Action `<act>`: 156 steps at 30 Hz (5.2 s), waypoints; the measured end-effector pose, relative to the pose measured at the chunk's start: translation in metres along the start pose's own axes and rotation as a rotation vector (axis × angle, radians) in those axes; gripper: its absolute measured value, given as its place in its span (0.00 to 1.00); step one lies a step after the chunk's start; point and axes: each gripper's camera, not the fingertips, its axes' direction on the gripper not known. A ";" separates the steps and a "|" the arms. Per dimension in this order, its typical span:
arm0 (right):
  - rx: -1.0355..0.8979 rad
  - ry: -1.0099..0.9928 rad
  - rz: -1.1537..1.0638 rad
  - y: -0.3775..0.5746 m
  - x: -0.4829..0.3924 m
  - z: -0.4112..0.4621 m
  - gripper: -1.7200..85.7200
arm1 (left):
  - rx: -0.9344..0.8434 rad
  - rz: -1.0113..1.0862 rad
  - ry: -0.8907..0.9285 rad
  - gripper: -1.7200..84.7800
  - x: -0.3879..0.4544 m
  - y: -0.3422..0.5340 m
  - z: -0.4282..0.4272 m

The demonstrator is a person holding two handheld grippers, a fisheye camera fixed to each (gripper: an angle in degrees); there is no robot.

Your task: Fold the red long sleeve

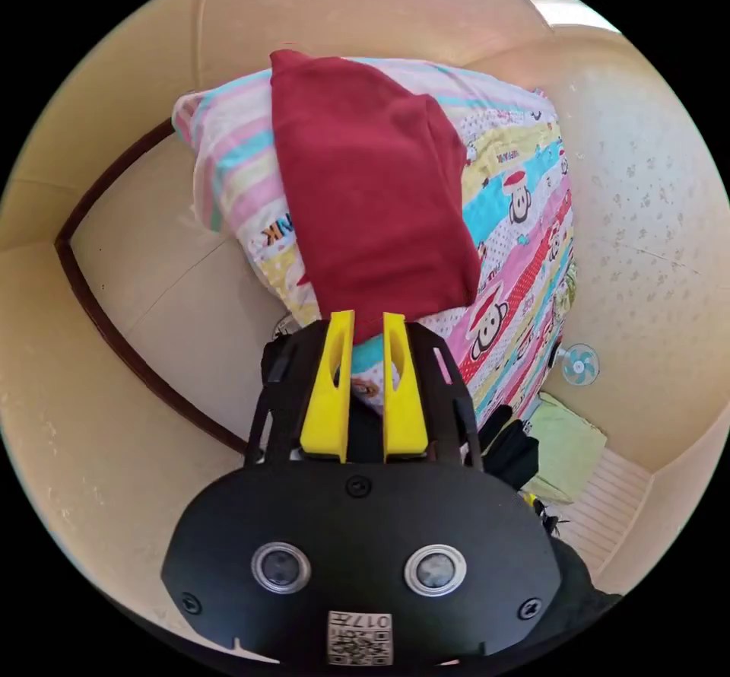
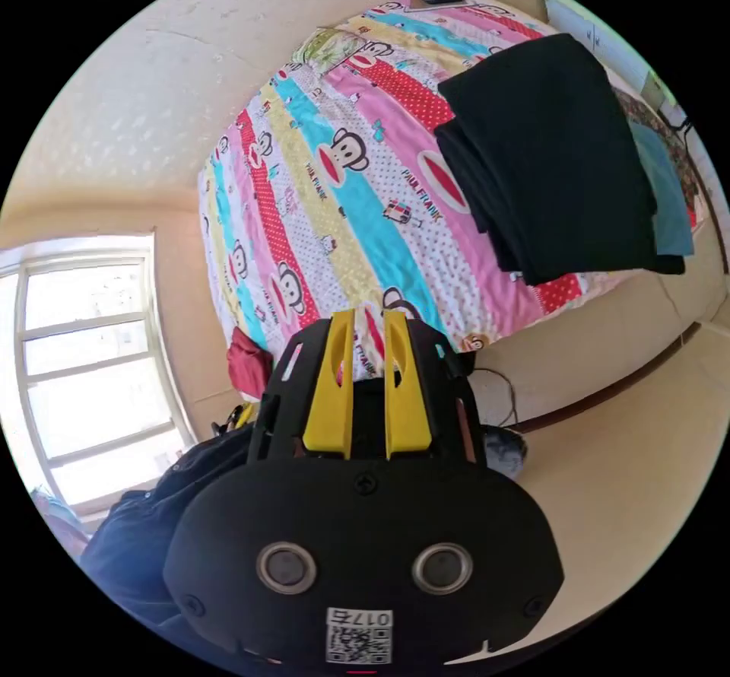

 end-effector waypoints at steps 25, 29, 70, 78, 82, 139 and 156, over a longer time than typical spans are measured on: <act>-0.012 0.076 0.104 0.027 0.048 0.069 0.07 | 0.010 0.308 0.662 0.03 -0.006 0.036 -0.007; -0.069 -0.037 -0.011 -0.026 0.048 0.091 0.06 | -0.036 0.680 0.855 0.02 0.022 0.122 -0.070; 0.132 -0.902 -1.043 0.020 0.203 0.116 0.23 | -1.089 1.424 2.775 0.02 0.290 0.761 -0.047; 0.064 -0.848 -1.201 0.034 0.171 0.139 0.29 | -1.268 1.195 2.811 0.02 0.323 0.785 0.051; -0.049 -1.120 -1.222 0.020 0.159 0.170 0.27 | -1.371 1.055 2.808 0.02 0.346 0.797 0.106; 0.882 -0.067 -1.210 0.181 -0.172 0.025 0.07 | 0.361 1.393 0.457 0.02 0.358 0.640 0.121; 0.445 0.005 -0.813 -0.138 -0.197 0.090 0.09 | 0.216 1.439 0.214 0.04 0.492 0.456 -0.018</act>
